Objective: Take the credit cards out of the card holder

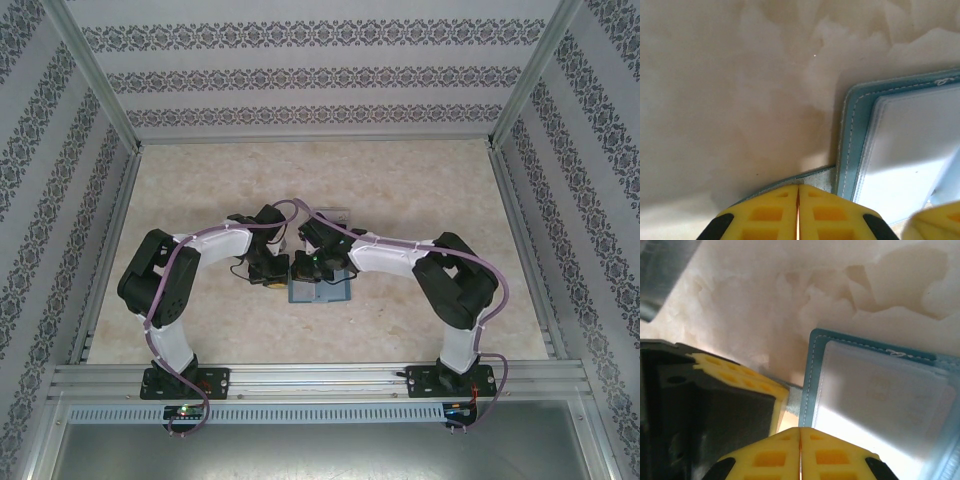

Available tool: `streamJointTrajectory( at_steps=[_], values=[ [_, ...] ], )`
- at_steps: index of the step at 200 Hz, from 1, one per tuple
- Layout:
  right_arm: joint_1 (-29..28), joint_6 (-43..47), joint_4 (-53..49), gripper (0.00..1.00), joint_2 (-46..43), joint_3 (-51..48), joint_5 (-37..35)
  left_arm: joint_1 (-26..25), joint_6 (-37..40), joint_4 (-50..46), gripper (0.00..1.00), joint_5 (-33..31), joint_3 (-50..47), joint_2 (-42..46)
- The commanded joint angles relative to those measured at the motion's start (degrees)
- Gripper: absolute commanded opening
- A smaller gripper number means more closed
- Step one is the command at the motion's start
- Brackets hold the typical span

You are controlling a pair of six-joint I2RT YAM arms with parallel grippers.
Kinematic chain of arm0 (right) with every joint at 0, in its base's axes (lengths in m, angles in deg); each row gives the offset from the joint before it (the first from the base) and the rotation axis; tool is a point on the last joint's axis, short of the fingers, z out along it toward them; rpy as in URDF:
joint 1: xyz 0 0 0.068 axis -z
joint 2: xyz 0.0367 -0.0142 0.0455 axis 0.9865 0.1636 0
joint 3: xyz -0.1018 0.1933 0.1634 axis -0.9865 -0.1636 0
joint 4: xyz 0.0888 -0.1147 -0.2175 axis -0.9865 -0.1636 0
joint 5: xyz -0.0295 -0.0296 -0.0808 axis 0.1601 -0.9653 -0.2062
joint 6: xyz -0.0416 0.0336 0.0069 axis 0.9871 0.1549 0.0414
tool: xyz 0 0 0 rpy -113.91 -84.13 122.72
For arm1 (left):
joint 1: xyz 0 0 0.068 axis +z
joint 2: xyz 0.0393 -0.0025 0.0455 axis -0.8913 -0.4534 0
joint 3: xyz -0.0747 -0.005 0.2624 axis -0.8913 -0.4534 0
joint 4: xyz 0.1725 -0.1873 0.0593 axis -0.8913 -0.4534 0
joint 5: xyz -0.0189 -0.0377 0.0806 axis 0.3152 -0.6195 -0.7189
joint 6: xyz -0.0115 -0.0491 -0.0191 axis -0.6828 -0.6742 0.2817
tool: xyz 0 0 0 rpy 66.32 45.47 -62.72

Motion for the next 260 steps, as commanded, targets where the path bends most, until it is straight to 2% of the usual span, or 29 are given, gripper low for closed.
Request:
streamJointTrajectory(
  at_steps=[1,45,119,185,230,260],
  values=[
    [-0.5,-1.4,1.2,0.11,1.3,-0.7,0.5,-0.8,0.2,1.8,0.08,-0.1,-2.0,-0.5],
    [-0.5,-1.4,0.3,0.14,2.5,-1.1,0.1,-0.7,0.3,1.6,0.08,-0.2,-2.4,-0.1],
    [-0.7,0.0,-6.6,0.33,2.6,0.4,-4.1,-0.8,0.4,1.5,0.07,-0.2,-2.3,-0.3],
    [-2.9,4.3,-18.3,0.46,2.7,5.8,-13.6,-0.8,0.4,1.2,0.07,-0.4,-1.9,0.0],
    [-5.0,7.5,-23.8,0.6,2.7,8.9,-20.1,-0.8,0.3,1.1,0.07,-0.7,-2.0,0.1],
    [-5.9,8.7,-28.4,0.62,4.3,11.6,-23.7,-0.8,0.2,0.9,0.07,-0.8,-1.8,0.3]
  ],
)
